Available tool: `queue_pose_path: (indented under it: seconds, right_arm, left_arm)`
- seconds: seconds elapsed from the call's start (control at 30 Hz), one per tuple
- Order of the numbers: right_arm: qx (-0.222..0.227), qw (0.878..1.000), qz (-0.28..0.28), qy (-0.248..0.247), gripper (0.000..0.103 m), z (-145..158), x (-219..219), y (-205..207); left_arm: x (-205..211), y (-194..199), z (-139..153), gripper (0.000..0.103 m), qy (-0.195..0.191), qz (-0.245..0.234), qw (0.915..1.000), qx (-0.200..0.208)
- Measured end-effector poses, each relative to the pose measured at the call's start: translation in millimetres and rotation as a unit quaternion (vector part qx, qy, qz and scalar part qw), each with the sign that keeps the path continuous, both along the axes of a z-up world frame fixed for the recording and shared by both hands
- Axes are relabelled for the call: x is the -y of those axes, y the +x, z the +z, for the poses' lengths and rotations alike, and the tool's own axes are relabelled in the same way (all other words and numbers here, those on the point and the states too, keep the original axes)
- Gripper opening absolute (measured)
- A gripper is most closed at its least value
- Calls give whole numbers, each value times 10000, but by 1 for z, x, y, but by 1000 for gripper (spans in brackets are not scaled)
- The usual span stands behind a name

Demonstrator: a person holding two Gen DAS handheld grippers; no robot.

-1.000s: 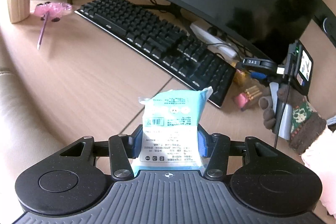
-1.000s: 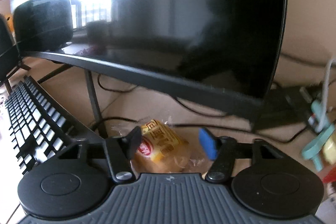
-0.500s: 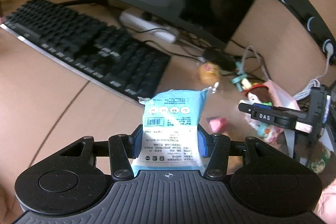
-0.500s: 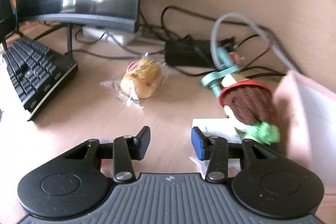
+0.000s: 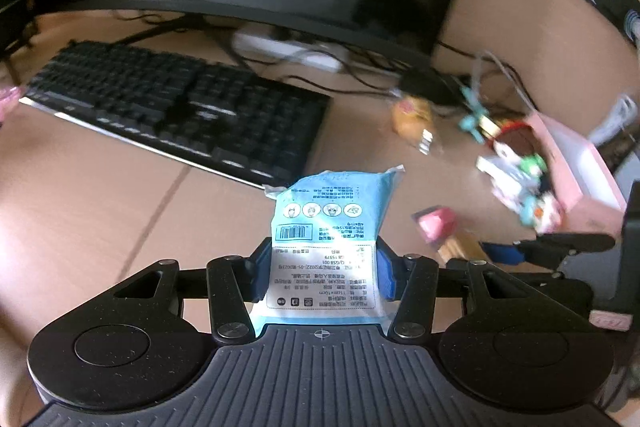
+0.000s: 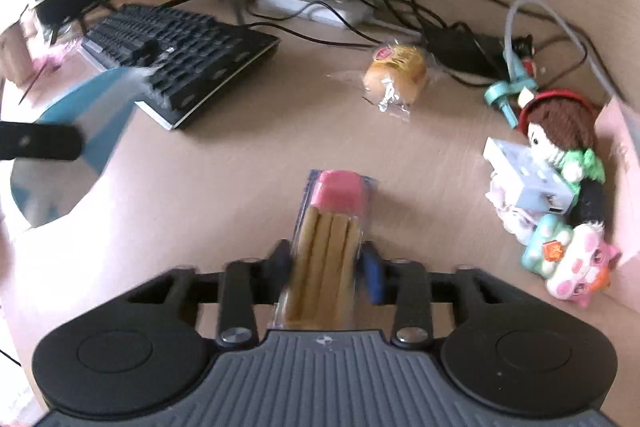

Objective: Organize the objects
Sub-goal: 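Carry the wipe pack with the left gripper while the right tool reaches toward the floor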

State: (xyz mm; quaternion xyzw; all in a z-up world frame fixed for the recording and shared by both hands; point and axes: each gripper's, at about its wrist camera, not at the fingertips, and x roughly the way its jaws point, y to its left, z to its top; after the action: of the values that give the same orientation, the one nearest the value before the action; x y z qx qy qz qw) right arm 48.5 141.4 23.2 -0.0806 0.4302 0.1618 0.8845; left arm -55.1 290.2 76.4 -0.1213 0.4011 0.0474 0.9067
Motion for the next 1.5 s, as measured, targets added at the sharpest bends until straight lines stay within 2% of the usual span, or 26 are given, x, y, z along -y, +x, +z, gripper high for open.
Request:
queue_pose_path:
  seconds: [0.17,0.37,0.43,0.47,0.57,0.63,0.67,0.73,0.83,0.87,0.9,0.97,1.03,1.1,1.27,1.43,1.5]
  right_arm:
    - [-41,9987,-501,64,32,34,40,-44]
    - [323,9897,-1392,78,31,91,116,-101]
    - [439,9839,-1729,141,15,104,143,-118]
    - [482,9812,-1863,172,6,108,156,-124]
    - [779,9735,-2144,182,6,112,190,-140]
    - [758,9678,-2381,305,6,106,213,-147]
    - [744,9677,-2379,391,6,103,224,-151]
    - [736,9691,-2341,255,6,95,240,-160]
    - [681,9695,-2354,30,12,85,259,-180]
    - [613,9711,-2306,20,22,80,265,-188]
    - [517,9729,-2256,-18,36,74,269,-194]
    - [230,9780,-2067,-170,53,59,271,-199]
    - [-57,9824,-1830,-363,53,46,269,-209]
    - [-207,9784,-2028,-348,53,41,277,-216]
    - [-88,9493,-3144,-19,54,54,315,-242]
    - [12,9258,-3760,-380,54,53,322,-269]
    - [14,9172,-3974,-275,54,51,319,-279]
  left_arm:
    - [34,7,-6,54,-347,-714,9964,-285]
    - [93,29,6,54,-373,-1630,9856,-248]
    - [118,39,11,54,-392,-1854,9817,-186]
    - [131,44,14,54,-391,-1964,9797,-140]
    - [171,64,23,54,-383,-2183,9751,45]
    - [190,77,28,54,-470,-2212,9741,47]
    - [199,81,31,54,-546,-2264,9725,87]
    - [210,84,35,54,-490,-2249,9730,152]
    - [219,82,29,54,-426,-2284,9726,37]
    - [221,79,24,54,-392,-2291,9726,-28]
    - [222,79,18,54,-371,-2277,9730,-105]
    - [222,77,3,54,-417,-2243,9728,-393]
    - [222,74,-8,54,-415,-2250,9716,-602]
    - [221,70,-12,54,-439,-2224,9718,-653]
    - [225,68,-16,54,-575,-2345,9682,-660]
    - [250,70,-16,54,-668,-2702,9581,-676]
    - [259,66,-14,54,-618,-2882,9535,-629]
